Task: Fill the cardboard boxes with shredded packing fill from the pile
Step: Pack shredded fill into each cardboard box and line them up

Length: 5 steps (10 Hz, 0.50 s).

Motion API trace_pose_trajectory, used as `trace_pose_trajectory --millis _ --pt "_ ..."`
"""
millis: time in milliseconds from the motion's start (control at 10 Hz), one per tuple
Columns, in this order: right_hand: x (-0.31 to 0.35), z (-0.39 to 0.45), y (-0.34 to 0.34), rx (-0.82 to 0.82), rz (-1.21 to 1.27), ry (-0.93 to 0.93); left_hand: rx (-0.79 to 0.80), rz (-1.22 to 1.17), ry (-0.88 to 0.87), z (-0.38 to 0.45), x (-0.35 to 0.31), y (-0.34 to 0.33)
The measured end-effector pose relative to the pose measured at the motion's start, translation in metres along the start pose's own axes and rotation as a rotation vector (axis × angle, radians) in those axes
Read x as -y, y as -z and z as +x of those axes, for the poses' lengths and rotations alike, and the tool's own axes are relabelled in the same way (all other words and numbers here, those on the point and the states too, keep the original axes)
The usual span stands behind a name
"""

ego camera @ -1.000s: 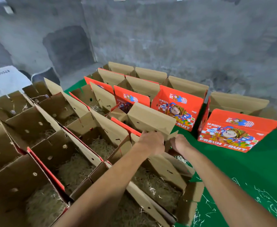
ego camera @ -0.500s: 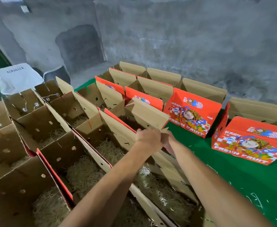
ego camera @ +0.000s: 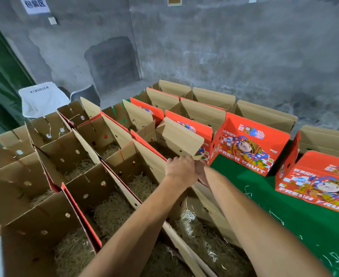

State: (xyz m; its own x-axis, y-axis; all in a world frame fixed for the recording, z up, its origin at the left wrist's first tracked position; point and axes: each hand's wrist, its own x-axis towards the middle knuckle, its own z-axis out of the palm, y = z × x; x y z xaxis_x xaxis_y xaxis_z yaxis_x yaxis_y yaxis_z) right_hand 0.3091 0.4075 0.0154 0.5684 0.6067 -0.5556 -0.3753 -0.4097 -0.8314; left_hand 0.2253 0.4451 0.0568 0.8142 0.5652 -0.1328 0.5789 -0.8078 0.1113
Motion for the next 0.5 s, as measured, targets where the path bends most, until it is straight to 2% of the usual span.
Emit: trace_pose_trajectory --millis 100,300,400,500 --pt "0.008 -0.01 0.012 -0.059 -0.019 0.03 -0.087 -0.1 -0.041 -0.006 -0.008 0.006" --pt "0.028 -0.008 0.053 -0.199 0.146 0.35 -0.219 -0.32 -0.135 0.013 -0.03 0.019" --pt "0.038 0.017 0.077 -0.324 -0.144 0.446 -0.233 -0.29 -0.184 0.044 -0.031 0.02" --pt "0.047 0.045 0.096 -0.407 -0.271 0.442 -0.187 -0.216 -0.23 0.082 -0.033 0.019"
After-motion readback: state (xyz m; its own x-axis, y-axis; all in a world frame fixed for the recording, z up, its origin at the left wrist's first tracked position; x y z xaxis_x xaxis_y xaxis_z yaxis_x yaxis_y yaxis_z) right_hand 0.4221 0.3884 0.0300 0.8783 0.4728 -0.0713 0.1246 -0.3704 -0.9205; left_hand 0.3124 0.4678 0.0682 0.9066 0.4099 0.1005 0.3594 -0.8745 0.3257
